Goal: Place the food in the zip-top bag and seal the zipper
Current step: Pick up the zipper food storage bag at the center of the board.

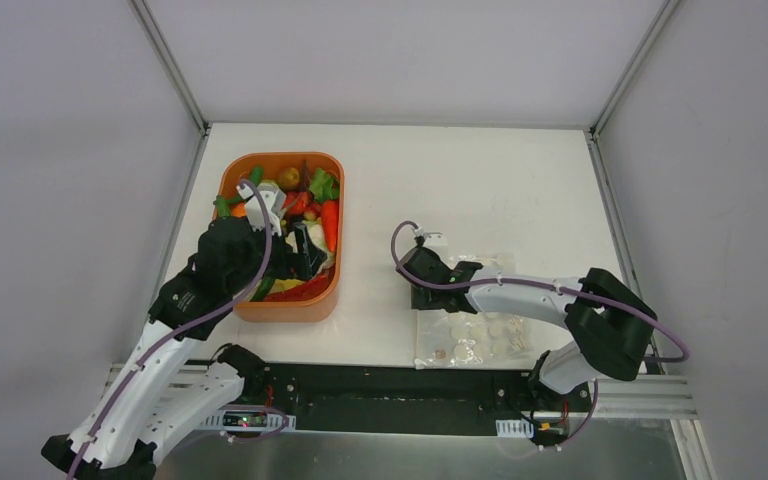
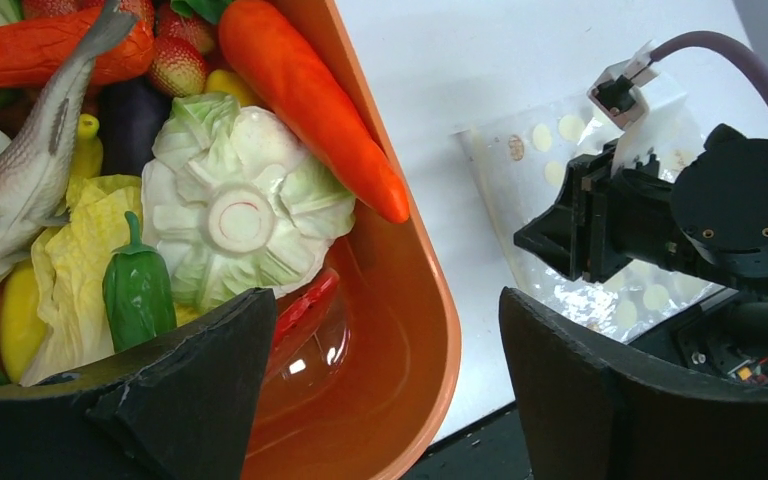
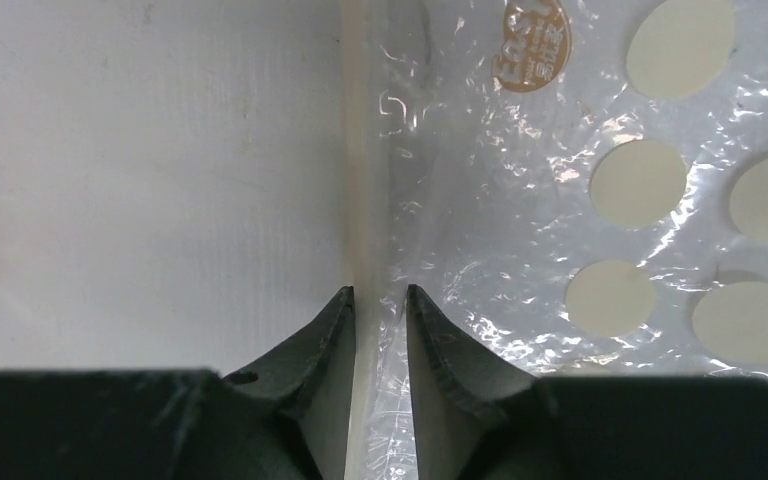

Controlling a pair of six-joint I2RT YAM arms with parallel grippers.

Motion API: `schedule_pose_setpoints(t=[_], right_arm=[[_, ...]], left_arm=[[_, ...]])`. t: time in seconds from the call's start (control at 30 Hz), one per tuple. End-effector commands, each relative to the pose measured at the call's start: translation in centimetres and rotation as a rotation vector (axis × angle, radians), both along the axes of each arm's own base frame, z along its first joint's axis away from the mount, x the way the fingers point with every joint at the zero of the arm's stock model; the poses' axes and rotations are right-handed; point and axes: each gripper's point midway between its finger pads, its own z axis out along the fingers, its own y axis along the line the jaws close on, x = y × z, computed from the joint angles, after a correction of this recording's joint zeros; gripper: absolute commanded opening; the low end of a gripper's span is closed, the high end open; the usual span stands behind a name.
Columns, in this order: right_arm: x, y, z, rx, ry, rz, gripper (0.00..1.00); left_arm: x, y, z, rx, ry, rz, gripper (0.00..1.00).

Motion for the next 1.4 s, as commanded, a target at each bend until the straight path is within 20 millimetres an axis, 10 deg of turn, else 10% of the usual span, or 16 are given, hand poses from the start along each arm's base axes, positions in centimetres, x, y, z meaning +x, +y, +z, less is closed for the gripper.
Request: schedule_pose_setpoints(t=[0.0, 0.3, 0.97, 1.37], right_arm=[[-0.5, -1.0, 0.2, -0.011, -0.008, -0.008, 0.26], [0.2, -0.1, 3.1, 0.093, -0.07, -0.018, 0.0], [1.5, -3.2, 13.5, 0.495, -0.302, -0.193, 0.0], [1.1, -3.8, 14.8, 0.577, -0.271, -0.208, 0.0]], left_arm=[[0.5, -0.1, 1.7, 0.026, -0.053, 0.011, 0.83], [0.6, -2.5, 1.9, 0.06, -0.045, -0.061, 0.82], [-1.3, -17.2, -2.2, 0.06, 0.078, -0.347, 0.81], [-2.8, -22.6, -3.1, -0.112, 0.148, -0.489, 0.71]])
